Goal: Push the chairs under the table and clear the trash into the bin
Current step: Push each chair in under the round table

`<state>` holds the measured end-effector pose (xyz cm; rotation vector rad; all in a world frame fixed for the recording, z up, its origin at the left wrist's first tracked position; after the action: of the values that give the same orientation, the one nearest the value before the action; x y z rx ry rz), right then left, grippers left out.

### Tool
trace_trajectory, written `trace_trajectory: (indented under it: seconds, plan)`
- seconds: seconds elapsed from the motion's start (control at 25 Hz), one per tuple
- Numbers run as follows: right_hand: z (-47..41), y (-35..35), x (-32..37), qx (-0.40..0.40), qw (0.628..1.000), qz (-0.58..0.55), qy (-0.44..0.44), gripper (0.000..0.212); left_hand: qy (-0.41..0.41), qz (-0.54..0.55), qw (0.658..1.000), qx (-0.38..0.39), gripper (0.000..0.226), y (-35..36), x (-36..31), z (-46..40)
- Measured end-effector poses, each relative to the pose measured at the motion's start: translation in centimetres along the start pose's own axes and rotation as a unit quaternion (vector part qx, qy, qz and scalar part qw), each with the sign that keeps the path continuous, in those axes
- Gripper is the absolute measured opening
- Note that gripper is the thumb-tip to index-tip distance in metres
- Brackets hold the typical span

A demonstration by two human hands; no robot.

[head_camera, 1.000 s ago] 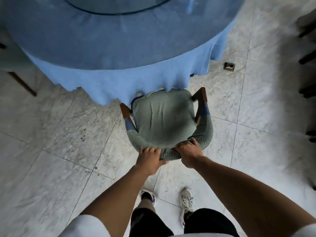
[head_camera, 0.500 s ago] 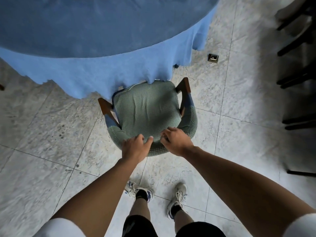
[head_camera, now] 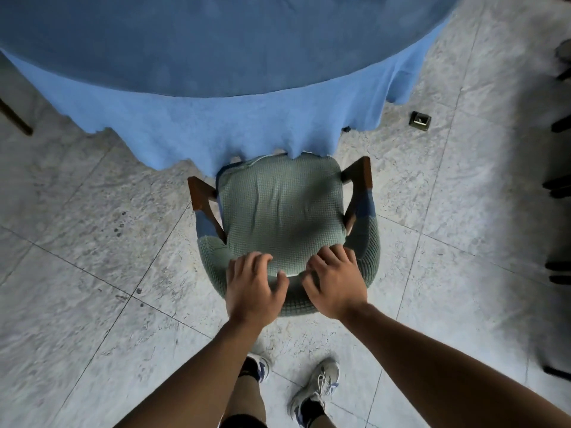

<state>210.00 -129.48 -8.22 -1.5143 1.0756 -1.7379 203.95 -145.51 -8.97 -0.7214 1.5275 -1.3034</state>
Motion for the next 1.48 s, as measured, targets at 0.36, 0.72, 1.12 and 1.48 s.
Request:
trace_trajectory:
  seconds: [0.36, 0.72, 1.12, 1.48]
  plan:
    - [-6.8, -0.3, -1.1, 0.015, 0.999, -0.027, -0.020, 0.043, -0.014, -0.032, 0.999, 0.033, 0.061, 0.5, 0.2, -7.0]
    - [-14.6, -1.3, -1.7, -0.013, 0.999, -0.039, -0.026, 0.044, 0.000, -0.032, 0.999, -0.009, 0.058, -0.4, 0.6, -14.6]
    - [-21.4, -2.4, -1.5, -0.015, 0.998, -0.023, -0.050, 0.039, -0.019, -0.044, 0.998, 0.050, 0.071, 0.0, -0.5, -21.7]
    - [-27.7, -3.4, -1.5, -0.057, 0.994, -0.041, -0.089, 0.054, 0.043, -0.131, 0.988, -0.070, 0.065, -2.3, -2.0, -27.4]
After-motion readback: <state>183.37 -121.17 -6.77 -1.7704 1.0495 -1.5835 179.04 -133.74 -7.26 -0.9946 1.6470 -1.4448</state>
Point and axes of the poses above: each hand's wrist, its own z-axis away from the middle knuckle, its own y-axis out of the palm, x = y × z, the point moved 10 cm from there along -z, towards the middle knuckle, and after that the axes turned 12 degrees about -z, right-handed, at the moved point
